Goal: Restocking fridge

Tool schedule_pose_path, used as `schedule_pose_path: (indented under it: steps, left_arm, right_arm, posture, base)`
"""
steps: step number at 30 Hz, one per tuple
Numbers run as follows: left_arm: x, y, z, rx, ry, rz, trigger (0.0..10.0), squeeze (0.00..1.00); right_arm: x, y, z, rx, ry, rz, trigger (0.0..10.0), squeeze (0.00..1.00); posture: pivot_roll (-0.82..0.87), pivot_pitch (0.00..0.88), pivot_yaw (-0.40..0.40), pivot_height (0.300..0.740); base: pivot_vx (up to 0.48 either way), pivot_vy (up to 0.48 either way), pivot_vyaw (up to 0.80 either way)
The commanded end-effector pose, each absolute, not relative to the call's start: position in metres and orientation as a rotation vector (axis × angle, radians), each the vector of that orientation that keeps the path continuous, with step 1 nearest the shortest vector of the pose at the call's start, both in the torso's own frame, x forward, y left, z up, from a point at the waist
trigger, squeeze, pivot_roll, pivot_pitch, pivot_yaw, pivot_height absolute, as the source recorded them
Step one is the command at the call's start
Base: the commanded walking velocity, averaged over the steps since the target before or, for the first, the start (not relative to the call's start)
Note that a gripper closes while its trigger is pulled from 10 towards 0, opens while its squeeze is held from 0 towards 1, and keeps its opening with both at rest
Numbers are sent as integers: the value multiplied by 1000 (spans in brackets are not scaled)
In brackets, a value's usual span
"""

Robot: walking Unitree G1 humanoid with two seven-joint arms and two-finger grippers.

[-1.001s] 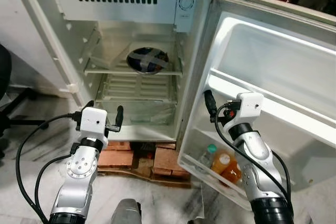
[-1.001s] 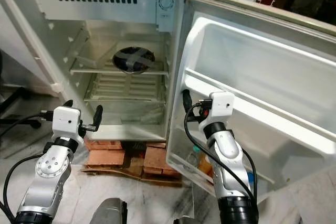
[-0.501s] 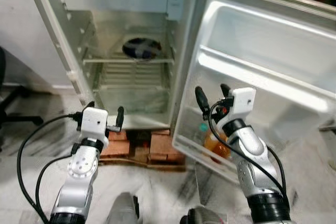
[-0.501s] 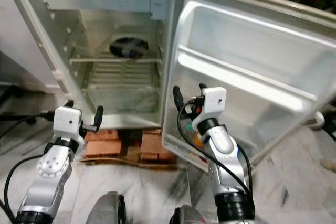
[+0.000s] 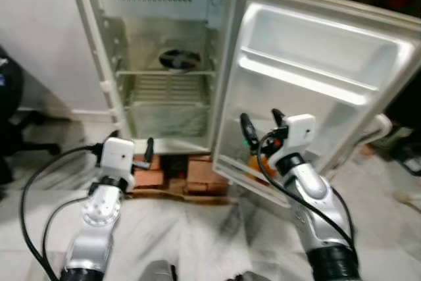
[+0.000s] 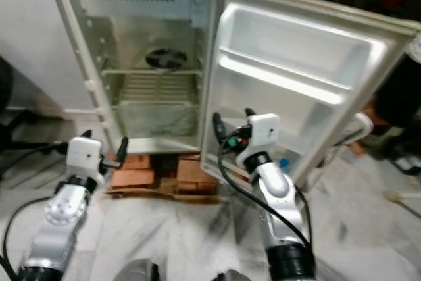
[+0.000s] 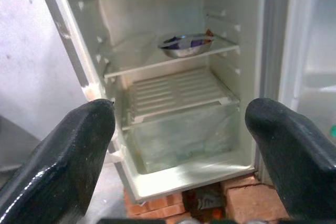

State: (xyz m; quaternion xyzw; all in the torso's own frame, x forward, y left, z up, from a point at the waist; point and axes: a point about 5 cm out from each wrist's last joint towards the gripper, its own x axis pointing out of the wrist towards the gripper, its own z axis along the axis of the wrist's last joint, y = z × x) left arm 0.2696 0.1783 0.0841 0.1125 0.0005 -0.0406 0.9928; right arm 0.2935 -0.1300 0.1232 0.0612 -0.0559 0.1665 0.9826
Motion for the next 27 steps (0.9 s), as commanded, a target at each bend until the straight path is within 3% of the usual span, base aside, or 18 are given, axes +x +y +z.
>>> schedule_pose_path:
  steps: [1,4,14,20,27]
  left_arm:
    - [268,175,84,234,-1,-100,10000,0]
    - [267,173,83,215,8,-136,10000,0]
    - [270,172,83,226,2,-139,10000,0]
    - [269,170,81,229,10,-146,10000,0]
    - [270,171,79,250,21,-143,10000,0]
  right_arm:
    - [294,-133,126,114,-121,325,10000,0]
    - [294,-133,125,120,-122,309,10000,0]
    - [295,-139,124,108,-125,307,10000,0]
    - [287,-131,107,148,-33,445,10000,0]
    - [285,-132,97,53,-12,476,10000,0]
  posture:
    - [63,0,-32,740]
    - [65,0,-31,740]
    - [52,0,-28,740]
    - [51,0,-30,740]
    - [54,0,-28,740]
  base:
    - [0,0,0]
    - [0,-115,0]
    - [0,-472,0]
    - [0,-474,0]
    - [0,-474,0]
